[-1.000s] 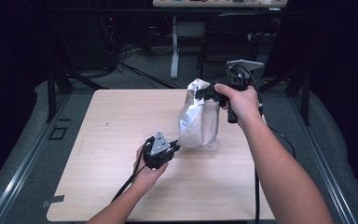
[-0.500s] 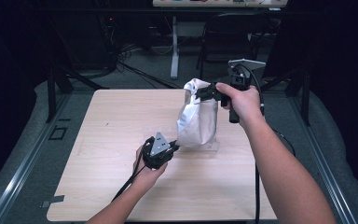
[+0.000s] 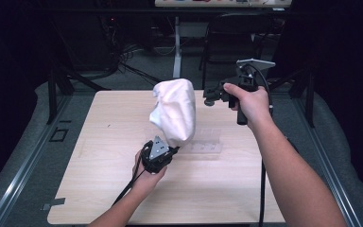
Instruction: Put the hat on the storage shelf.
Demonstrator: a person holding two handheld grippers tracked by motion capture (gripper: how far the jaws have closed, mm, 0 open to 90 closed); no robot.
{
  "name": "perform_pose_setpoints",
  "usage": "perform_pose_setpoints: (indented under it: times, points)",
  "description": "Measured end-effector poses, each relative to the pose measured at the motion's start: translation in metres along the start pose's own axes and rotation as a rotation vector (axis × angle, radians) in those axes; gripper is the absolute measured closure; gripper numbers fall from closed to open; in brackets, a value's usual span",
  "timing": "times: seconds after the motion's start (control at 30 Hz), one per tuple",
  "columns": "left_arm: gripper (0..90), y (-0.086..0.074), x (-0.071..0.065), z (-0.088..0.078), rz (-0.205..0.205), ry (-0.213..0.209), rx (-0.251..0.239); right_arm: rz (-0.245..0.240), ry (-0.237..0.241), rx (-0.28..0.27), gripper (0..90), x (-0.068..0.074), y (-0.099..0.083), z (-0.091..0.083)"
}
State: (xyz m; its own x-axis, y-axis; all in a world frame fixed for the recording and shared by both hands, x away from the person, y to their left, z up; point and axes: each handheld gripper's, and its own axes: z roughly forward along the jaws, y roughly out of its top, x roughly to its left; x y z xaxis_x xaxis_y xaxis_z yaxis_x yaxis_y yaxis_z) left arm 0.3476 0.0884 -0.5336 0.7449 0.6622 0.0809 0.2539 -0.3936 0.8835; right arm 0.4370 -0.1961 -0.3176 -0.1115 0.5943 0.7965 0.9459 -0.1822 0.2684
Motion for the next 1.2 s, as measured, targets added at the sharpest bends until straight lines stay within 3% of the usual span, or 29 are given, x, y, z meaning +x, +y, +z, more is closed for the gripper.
perform_pose_setpoints:
  times: [0.1, 0.23, 0.27, 0.33, 0.5, 0.63, 0.67, 0.7, 0.83, 0.93, 0.97, 1.0, 1.2]
  points:
    - [85.5, -0.01, 0.004, 0.0, -0.028, 0.021, 0.008, -0.002, -0.007, 0.0, 74.3, 0.0, -0.001, -0.001]
    - [85.4, -0.019, 0.008, 0.006, -0.004, -0.019, 0.045, -0.002, -0.01, -0.01, 74.3, 0.0, -0.001, -0.001]
    - [85.4, -0.023, 0.008, 0.006, -0.048, -0.037, 0.034, -0.007, -0.014, -0.006, 74.3, 0.0, -0.001, -0.002]
    - [85.3, -0.024, 0.009, 0.006, -0.085, -0.043, 0.02, -0.006, -0.019, -0.011, 74.3, 0.0, -0.002, -0.001]
    - [84.3, -0.024, 0.008, 0.005, -0.085, -0.035, 0.04, -0.028, -0.053, -0.01, 73.6, -0.001, -0.003, -0.001]
    - [75.5, -0.026, 0.01, 0.002, -0.076, -0.02, 0.071, -0.038, -0.072, -0.014, 72.8, -0.001, -0.005, -0.001]
    - [72.9, -0.027, 0.009, 0.001, -0.118, -0.024, 0.084, -0.042, -0.073, -0.004, 72.7, -0.002, -0.005, -0.002]
    - [70.1, -0.028, 0.012, 0.0, -0.091, -0.022, 0.093, -0.037, -0.073, -0.01, 72.4, -0.002, -0.006, -0.001]
    - [63.2, -0.036, 0.012, -0.009, -0.118, -0.012, 0.117, -0.058, -0.094, -0.002, 71.1, -0.006, -0.013, -0.001]
    - [57.8, -0.042, 0.014, -0.017, -0.116, -0.02, 0.141, -0.066, -0.111, -0.001, 70.2, -0.008, -0.017, -0.003]
    - [55.9, -0.044, 0.013, -0.02, -0.125, 0.004, 0.148, -0.076, -0.123, -0.007, 69.9, -0.009, -0.018, -0.004]
    - [54.7, -0.046, 0.014, -0.023, -0.113, -0.014, 0.157, -0.086, -0.135, -0.012, 69.7, -0.009, -0.019, -0.005]
    - [50.9, -0.052, 0.02, -0.044, -0.136, -0.008, 0.148, -0.112, -0.155, -0.023, 66.7, -0.013, -0.027, -0.011]
